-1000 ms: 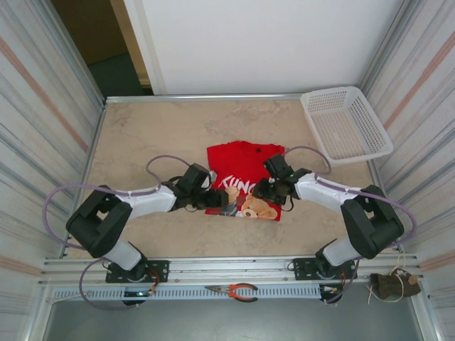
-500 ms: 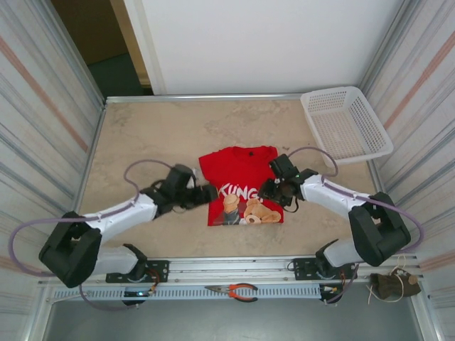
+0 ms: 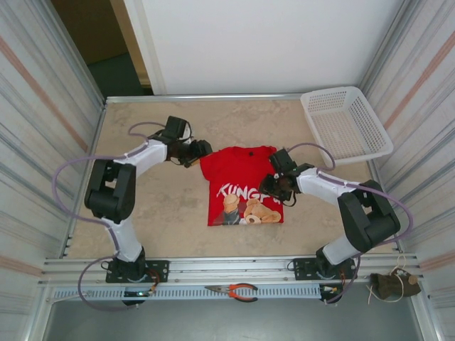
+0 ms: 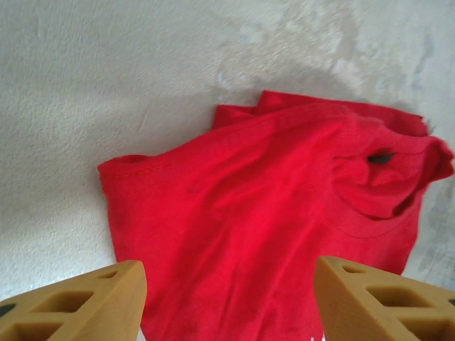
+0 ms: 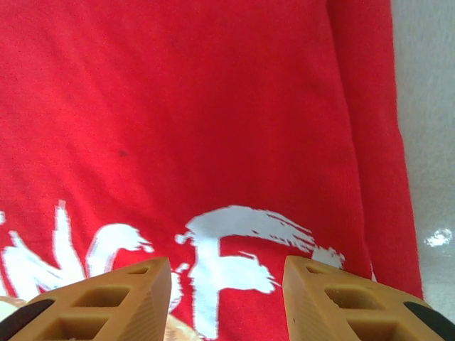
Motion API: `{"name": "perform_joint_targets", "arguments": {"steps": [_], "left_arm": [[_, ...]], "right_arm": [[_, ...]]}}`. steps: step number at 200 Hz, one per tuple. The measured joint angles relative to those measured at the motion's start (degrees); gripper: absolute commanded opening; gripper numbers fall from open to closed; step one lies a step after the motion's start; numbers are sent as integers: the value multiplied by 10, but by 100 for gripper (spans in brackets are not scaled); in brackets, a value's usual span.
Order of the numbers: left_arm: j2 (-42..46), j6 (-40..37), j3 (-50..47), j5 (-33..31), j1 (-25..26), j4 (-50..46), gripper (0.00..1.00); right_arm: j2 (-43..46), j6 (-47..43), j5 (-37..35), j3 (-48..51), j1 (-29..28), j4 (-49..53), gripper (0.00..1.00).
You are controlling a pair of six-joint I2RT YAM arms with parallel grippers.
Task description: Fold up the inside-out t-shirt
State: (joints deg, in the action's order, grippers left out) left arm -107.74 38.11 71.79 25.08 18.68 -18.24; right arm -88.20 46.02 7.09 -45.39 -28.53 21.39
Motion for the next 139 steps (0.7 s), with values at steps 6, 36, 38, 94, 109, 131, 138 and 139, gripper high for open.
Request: {"name": "perform_joint_targets", "arguments": {"steps": [6, 36, 38, 94, 109, 131, 138, 139], "left_arm": [[-8, -1, 6, 0, 1, -3, 63], [-33, -9, 36, 0, 9, -16, 62], [-35, -9, 38, 0, 10, -16, 62], [-69, -20, 71, -2, 30, -28, 61], [-80, -22, 73, -7, 34, -33, 59], [-97, -26, 76, -11, 36, -39, 37], [-99, -28, 77, -12, 36, -40, 29], [-99, -26, 77, -13, 36, -40, 28]], "right_arm": [[-2, 0, 0, 0, 0, -2, 44], [-3, 0, -1, 1, -3, -7, 43], [-3, 0, -2, 1, -3, -7, 43], [-5, 0, -9, 1, -8, -11, 43], [-5, 1, -9, 1, -7, -14, 43], [-5, 2, -10, 1, -8, -15, 43], [-5, 2, -10, 1, -8, -15, 43], [-5, 2, -10, 1, -7, -15, 43]]}}
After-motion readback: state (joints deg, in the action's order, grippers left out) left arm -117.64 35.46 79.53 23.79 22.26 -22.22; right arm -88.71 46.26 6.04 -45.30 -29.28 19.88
